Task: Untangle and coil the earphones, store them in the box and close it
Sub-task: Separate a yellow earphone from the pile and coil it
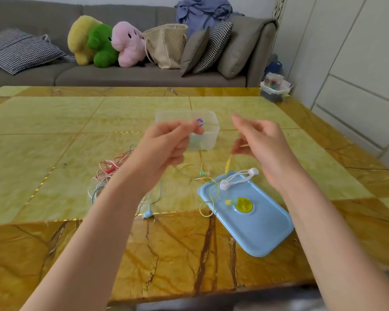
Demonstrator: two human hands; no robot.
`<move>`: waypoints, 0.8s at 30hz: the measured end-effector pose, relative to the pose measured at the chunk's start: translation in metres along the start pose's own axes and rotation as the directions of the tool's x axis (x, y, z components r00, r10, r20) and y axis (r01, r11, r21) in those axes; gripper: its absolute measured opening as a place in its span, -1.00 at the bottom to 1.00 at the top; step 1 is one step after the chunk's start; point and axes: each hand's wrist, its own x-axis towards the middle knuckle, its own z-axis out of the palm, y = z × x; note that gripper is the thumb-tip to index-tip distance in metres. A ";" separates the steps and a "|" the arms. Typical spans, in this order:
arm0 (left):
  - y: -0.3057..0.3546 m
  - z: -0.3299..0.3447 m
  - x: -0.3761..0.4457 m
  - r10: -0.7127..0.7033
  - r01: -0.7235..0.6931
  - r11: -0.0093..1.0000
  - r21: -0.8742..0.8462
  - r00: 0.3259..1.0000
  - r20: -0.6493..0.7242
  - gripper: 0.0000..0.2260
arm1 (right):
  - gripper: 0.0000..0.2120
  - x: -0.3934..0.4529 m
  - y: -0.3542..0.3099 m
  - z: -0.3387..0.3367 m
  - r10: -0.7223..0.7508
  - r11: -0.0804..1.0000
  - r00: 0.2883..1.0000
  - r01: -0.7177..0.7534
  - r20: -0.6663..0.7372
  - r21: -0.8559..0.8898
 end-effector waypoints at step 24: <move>-0.018 0.003 0.011 0.313 -0.221 0.691 0.688 0.950 -0.009 -0.90 | -0.76 -0.014 -0.009 0.007 0.050 0.950 0.960 0.040 0.276 -0.310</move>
